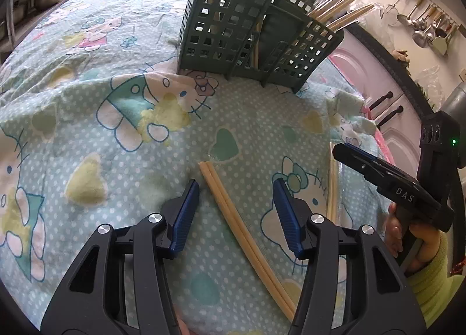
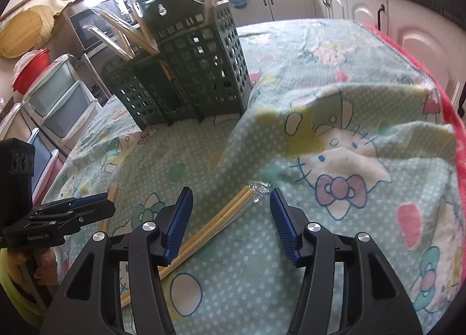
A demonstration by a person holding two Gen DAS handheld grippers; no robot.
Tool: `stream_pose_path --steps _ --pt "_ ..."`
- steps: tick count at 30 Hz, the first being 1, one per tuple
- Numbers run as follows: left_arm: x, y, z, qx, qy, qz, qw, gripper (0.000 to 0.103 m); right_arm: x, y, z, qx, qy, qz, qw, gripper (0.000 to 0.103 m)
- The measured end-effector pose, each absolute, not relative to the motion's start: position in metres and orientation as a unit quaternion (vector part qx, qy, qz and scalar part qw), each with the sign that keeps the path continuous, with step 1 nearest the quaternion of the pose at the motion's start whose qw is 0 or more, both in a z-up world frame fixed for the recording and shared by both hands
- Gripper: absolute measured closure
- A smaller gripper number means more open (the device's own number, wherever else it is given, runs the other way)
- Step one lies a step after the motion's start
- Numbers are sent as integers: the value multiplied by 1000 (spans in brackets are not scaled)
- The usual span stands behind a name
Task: Organize utensils
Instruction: 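Close the left tool on a wooden chopstick while the right tool grasps another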
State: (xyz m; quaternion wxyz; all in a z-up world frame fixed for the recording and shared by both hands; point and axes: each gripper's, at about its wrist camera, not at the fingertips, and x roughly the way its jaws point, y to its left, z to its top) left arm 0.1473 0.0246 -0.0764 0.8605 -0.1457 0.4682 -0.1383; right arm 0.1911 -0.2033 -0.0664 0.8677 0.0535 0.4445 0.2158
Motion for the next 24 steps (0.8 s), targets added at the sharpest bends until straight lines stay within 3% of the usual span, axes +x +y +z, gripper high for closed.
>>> stream_pose_path --steps 9,11,13,18,24 --pt "171 15 -77 -129 466 -127 866 57 200 -201 -74 65 452 215 863 51" --pt "176 14 -76 -126 467 -122 867 61 201 -201 -74 70 451 213 864 52" --pt "180 12 -76 -113 465 -113 871 69 204 -202 -75 74 452 206 865 60" --pt "186 11 -76 -96 461 -95 877 84 209 -199 -75 65 453 196 867 70" --pt "189 15 -75 -103 462 -96 876 89 212 -191 -75 52 451 207 867 88"
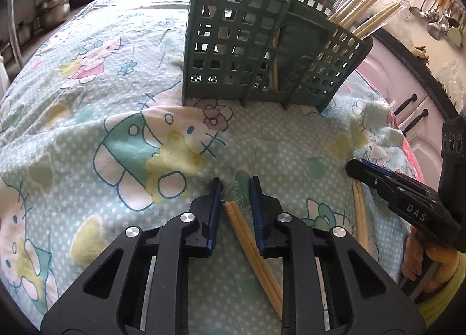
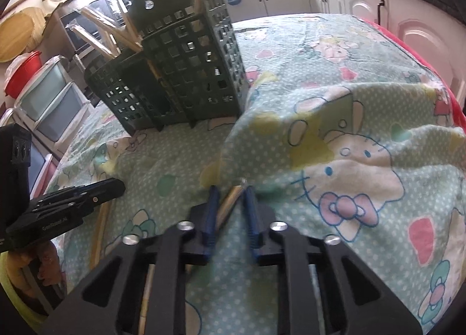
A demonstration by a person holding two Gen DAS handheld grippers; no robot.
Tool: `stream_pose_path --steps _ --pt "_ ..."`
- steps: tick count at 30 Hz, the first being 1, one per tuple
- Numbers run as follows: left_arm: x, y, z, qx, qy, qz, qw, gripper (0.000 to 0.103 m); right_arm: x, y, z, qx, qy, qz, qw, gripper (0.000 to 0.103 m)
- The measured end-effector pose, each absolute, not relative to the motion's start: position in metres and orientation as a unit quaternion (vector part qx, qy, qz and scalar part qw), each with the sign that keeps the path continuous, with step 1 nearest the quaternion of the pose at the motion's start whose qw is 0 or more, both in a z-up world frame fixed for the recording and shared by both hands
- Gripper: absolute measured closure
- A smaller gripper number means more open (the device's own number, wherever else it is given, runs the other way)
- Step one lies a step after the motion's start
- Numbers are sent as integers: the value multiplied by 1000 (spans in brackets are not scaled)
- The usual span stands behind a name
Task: Organize utensils
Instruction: 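Close the left tool on a wooden chopstick while the right tool grasps another, then lift both held chopsticks upright and carry them over the green basket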
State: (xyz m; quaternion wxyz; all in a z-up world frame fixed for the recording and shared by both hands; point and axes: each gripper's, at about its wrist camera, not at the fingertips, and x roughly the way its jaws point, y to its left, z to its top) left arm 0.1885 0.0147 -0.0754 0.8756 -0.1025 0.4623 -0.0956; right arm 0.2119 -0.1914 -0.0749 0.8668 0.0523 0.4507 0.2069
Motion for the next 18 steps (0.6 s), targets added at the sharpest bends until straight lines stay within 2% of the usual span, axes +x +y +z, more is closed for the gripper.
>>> stream_pose_path --steps 2,4,12,18 --pt "188 19 -73 -107 462 -101 874 92 211 -191 -73 54 448 213 866 89" --pt "186 23 -71 -119 461 -108 873 99 210 -192 -69 64 446 221 865 91" --pt "179 26 -39 -129 432 -129 883 100 201 -188 -30 80 409 257 872 94" --pt "174 30 5 -124 382 -138 905 100 190 -180 12 70 363 279 886 96"
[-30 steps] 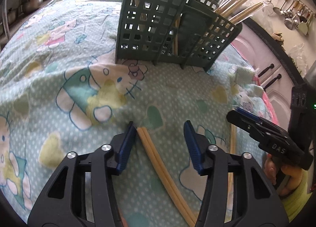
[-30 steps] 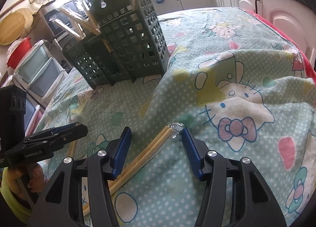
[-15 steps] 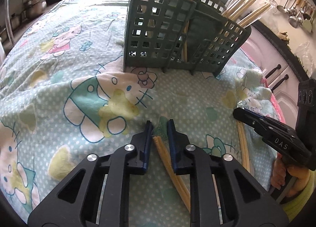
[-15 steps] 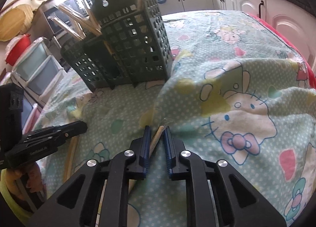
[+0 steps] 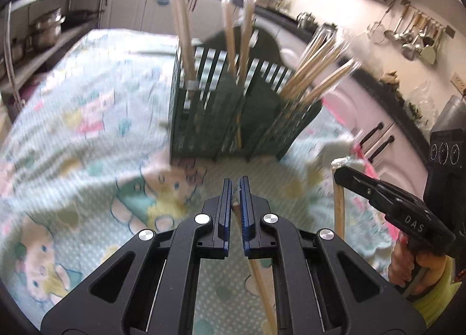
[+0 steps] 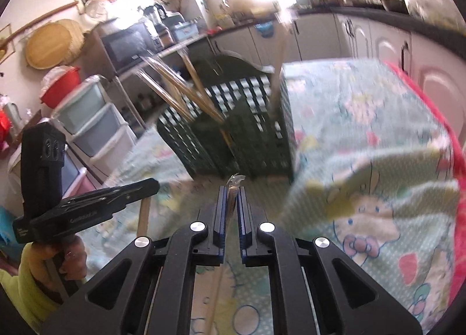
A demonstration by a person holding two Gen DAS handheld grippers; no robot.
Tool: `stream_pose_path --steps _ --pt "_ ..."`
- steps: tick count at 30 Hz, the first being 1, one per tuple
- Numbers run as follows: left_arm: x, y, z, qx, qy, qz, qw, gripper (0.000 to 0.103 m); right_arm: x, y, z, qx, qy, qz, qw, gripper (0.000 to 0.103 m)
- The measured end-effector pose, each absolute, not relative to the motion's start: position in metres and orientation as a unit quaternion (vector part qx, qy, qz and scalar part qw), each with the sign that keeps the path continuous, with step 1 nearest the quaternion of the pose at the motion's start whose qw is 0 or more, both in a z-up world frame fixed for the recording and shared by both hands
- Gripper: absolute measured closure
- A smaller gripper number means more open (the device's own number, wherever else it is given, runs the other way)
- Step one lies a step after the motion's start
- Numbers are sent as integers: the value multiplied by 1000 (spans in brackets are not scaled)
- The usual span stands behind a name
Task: Organize utensils
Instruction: 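Lift both held chopsticks upright and carry them over the green basket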
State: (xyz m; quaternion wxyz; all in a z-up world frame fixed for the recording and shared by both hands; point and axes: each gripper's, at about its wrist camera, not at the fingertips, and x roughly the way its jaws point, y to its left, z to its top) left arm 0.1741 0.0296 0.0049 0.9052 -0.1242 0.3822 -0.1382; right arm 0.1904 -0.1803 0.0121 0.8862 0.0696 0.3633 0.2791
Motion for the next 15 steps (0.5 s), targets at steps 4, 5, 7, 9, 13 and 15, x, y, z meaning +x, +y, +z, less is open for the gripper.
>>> stream_pose_path --steps 4,5,7,9,13,15 --pt "173 30 29 -122 354 -143 916 100 183 -176 34 57 336 290 894 97" --pt "172 31 34 -121 349 -144 918 100 181 -176 39 54 330 292 896 97" --pt "170 32 44 -119 337 -146 923 100 177 -175 49 47 319 297 899 97" --pt "170 30 53 -117 326 -146 927 100 174 -173 56 42 309 300 901 97" --pt "169 32 70 -116 306 -147 933 100 170 -169 71 34 292 306 906 97" --pt "170 31 74 -114 301 -148 935 100 170 -167 78 33 282 308 908 97"
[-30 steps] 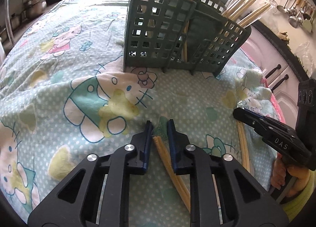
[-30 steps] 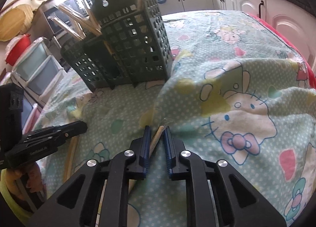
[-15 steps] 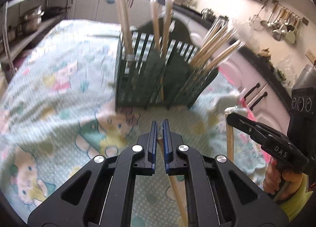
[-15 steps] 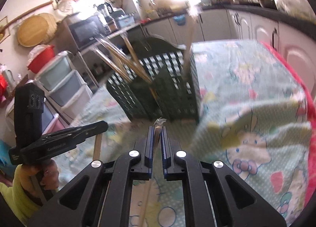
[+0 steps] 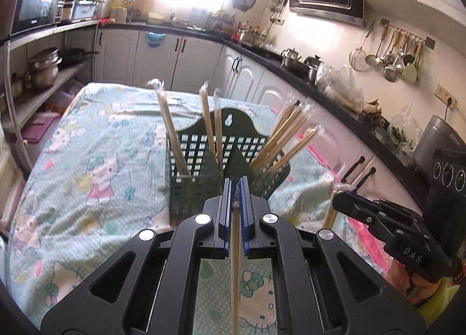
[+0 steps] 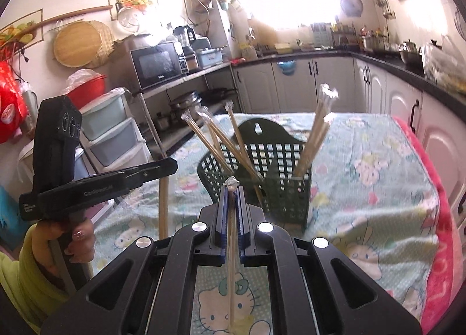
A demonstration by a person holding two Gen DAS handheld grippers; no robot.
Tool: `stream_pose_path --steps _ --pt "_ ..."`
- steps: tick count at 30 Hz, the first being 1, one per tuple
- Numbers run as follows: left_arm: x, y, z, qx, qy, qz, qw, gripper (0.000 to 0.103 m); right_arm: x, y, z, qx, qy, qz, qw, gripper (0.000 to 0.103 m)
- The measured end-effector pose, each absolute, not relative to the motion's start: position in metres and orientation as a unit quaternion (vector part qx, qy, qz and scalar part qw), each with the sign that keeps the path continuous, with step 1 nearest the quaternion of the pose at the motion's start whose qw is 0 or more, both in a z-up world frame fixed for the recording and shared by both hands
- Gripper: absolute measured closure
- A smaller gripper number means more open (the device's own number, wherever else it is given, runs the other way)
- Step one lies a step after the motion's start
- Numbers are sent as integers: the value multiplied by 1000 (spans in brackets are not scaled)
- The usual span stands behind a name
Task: Organize utensils
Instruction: 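Lift both held chopsticks upright and carry them over the green basket, then lower both chopsticks tip-first into the green basket slots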
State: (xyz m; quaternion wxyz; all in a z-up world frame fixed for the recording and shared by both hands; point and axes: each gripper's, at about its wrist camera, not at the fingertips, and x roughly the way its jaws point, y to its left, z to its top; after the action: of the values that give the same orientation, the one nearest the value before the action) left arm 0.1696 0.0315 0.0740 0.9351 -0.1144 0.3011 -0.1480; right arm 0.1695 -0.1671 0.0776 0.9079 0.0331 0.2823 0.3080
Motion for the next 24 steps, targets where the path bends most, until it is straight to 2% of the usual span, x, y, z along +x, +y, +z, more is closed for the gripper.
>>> stream_pose_path --steps 24 --pt "178 32 171 -91 189 -146 967 100 194 -162 152 37 177 307 934 97"
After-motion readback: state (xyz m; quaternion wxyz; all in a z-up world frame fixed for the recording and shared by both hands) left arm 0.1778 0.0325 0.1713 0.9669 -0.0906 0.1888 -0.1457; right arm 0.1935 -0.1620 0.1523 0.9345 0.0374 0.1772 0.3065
